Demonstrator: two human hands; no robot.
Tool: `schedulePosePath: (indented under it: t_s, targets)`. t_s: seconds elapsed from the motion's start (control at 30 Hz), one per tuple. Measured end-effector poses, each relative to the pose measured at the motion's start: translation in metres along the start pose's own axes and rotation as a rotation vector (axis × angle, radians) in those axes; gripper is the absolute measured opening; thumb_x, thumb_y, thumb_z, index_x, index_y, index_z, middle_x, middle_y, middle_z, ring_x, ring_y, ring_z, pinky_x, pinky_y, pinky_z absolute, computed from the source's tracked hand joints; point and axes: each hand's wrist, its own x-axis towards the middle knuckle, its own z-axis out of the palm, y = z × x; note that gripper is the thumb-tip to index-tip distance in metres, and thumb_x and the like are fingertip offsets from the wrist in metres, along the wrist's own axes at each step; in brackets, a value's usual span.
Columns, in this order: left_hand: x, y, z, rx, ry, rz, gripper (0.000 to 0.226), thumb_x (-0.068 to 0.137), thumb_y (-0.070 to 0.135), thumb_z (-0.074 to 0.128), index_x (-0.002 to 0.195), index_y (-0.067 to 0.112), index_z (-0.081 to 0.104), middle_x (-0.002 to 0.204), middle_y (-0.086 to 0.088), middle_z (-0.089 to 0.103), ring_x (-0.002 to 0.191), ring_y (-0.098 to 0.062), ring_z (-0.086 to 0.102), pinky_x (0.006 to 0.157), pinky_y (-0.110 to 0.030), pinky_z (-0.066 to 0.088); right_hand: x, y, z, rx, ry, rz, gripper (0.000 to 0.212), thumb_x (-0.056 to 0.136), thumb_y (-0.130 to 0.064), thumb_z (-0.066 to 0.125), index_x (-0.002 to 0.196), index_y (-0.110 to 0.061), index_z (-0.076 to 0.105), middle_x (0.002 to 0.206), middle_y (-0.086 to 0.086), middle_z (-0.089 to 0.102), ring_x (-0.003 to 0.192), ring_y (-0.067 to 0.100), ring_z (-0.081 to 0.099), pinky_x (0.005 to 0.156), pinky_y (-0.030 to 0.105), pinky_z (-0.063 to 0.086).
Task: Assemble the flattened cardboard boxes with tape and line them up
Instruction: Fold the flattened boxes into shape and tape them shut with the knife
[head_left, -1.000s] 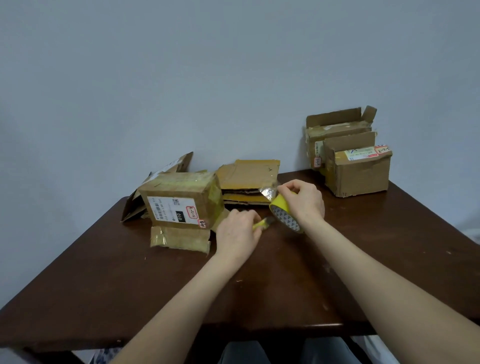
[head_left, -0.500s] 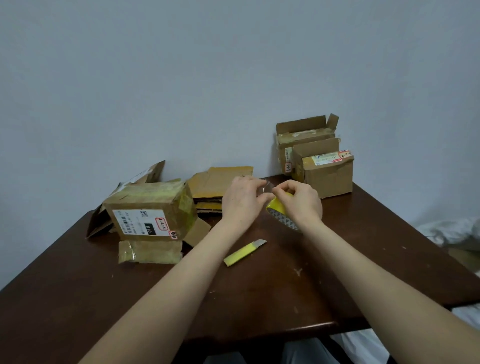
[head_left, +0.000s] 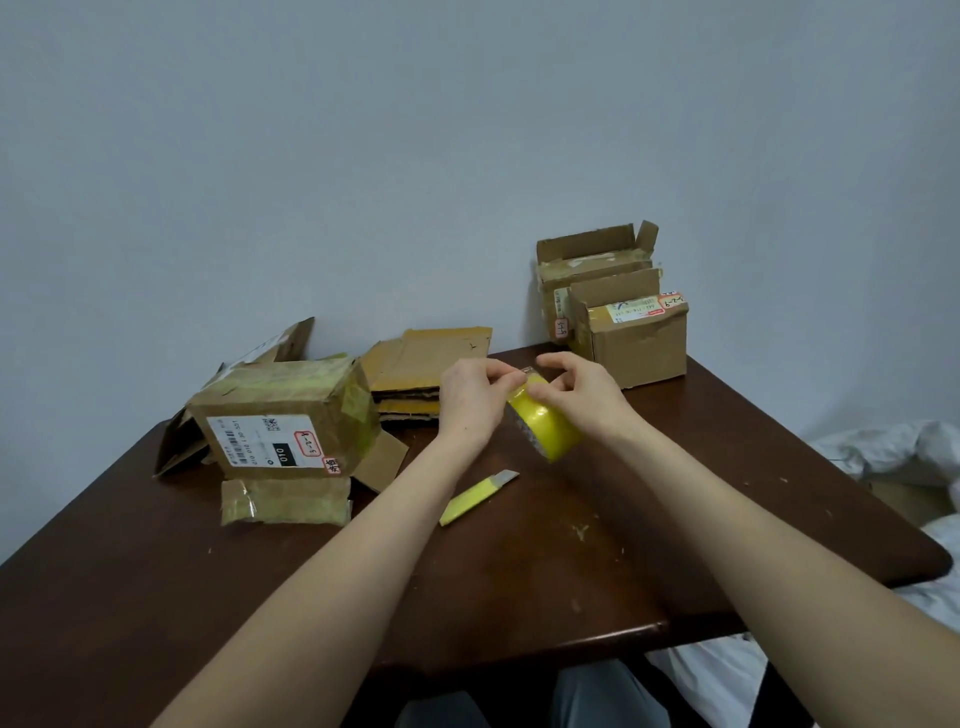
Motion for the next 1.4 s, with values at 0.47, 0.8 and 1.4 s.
schedulePosePath:
  t_s: [0.47, 0.8, 1.4]
  targets:
    - [-0.01, -0.052, -0.03, 0.523, -0.22, 0.043, 0.037, 0.087, 0.052, 0.059, 0.083, 0.016, 0.065, 0.086, 0.001, 0.058, 0.084, -0.023, 0.059, 0.067, -0.033, 0.047, 0.002, 0.005, 0.008, -0.566, -0.028, -0.08, 0.033, 0.092, -0.022, 0.056, 0.124, -0.029, 0.06, 0.123, -0.004, 0.06, 0.113, 0.019, 0.056, 0.093, 0.041, 0.05]
    - [-0.044, -0.055, 0.014, 0.501, -0.547, -0.13, 0.042, 0.077, 0.042, 0.074, 0.111, 0.02, 0.063, 0.109, -0.001, 0.065, 0.098, -0.02, 0.061, 0.08, -0.034, 0.054, -0.006, 0.022, 0.015, -0.607, -0.053, 0.03, 0.035, 0.096, -0.035, 0.052, 0.13, -0.025, 0.052, 0.128, 0.006, 0.049, 0.116, 0.026, 0.052, 0.095, 0.042, 0.046]
    - [0.057, -0.166, -0.217, 0.532, 0.083, -0.341, 0.045, 0.097, 0.035, 0.039, 0.13, 0.007, 0.05, 0.129, -0.017, 0.055, 0.115, -0.035, 0.052, 0.091, -0.041, 0.043, 0.042, -0.142, 0.222, -0.194, -0.118, -0.138, 0.062, 0.1, -0.04, 0.04, 0.149, -0.005, 0.022, 0.156, 0.012, 0.024, 0.144, 0.029, 0.021, 0.114, 0.04, 0.024]
